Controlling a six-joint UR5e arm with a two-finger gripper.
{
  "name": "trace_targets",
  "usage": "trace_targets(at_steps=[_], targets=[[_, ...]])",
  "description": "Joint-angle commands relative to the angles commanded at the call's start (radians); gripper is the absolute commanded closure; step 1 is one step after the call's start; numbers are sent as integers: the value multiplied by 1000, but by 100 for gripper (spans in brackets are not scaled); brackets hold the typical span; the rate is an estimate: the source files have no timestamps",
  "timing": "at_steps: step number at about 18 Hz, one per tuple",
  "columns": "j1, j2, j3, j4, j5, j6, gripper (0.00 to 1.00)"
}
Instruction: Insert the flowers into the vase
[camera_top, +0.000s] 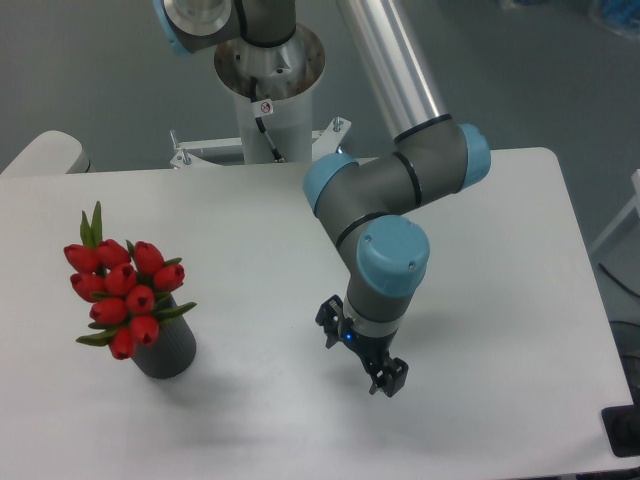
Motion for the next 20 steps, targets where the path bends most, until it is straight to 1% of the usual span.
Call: trace_targets(at_steps=[4,6,8,11,20], targets=[[0,0,-2,6,2,2,0],[-2,0,-2,3,31,5,0],[-2,0,0,-2,52,38,0],[-3,2,6,-40,103,98,0],[-3,2,2,-38,106,107,0]])
